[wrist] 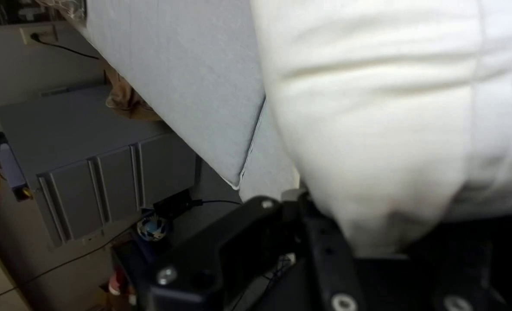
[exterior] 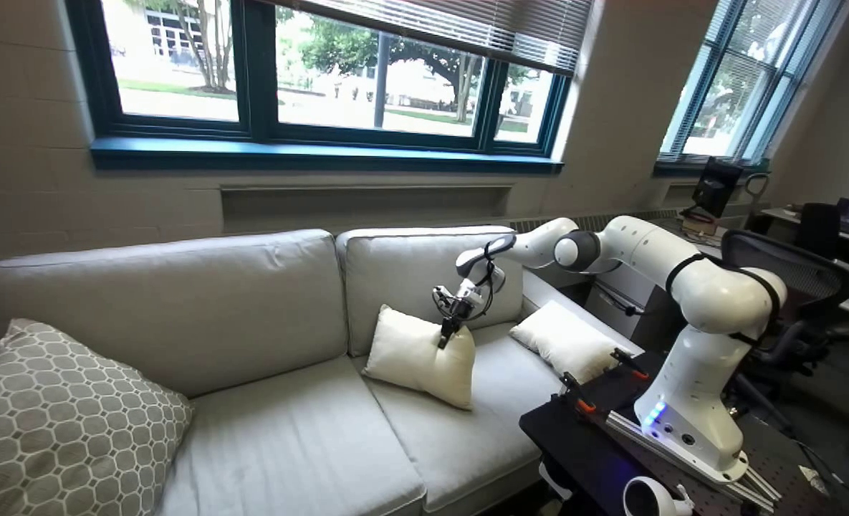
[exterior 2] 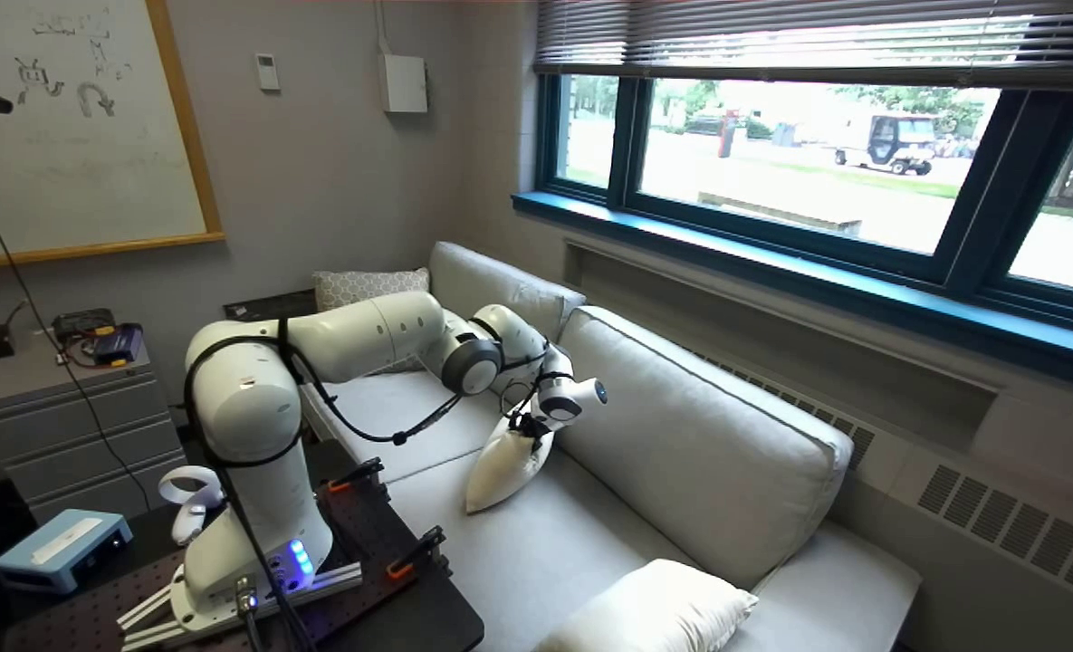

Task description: Arrange the two small pillows against the right armrest of the sofa

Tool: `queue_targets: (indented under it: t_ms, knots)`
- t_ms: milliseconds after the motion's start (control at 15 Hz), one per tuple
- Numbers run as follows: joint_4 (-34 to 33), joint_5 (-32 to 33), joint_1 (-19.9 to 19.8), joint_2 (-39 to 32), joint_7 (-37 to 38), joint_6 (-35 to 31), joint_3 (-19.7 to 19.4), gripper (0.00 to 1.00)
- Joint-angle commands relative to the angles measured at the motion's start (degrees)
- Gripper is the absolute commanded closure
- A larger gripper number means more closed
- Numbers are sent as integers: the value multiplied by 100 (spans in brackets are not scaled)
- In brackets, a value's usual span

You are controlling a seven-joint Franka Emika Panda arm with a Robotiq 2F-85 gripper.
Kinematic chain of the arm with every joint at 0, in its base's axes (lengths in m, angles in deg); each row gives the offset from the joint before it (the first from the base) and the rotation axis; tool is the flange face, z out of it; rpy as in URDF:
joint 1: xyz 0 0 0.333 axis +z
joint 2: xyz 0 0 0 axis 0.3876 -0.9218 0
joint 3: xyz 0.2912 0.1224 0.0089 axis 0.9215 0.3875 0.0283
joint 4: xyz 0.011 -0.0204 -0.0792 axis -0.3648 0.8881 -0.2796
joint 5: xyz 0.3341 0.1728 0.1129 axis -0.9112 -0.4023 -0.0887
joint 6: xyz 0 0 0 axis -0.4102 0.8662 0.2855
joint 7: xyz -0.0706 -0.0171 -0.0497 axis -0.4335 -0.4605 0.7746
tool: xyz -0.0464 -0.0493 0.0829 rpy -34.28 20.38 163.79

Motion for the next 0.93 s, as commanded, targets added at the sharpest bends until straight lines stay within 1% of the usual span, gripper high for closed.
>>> queue_targets:
  t_ms: [0, 200, 267, 467, 533, 667, 800, 867]
  knots:
    - [50, -412, -215, -11, -1, -124, 249, 90]
    - [88, -697, -289, -5, -39, -142, 231, 94]
    - [100, -741, -280, -6, -9, -172, 176, 94]
    - [114, -657, -197, -17, 206, -297, -57, 96]
    - [126, -637, -182, -19, 292, -354, -121, 94]
    - [578, -633, -156, 241, 494, -702, -328, 94]
    - [1241, -746, -155, 657, 540, -1287, -447, 93]
    - [1614, -844, -148, 931, 439, -1666, -458, 93]
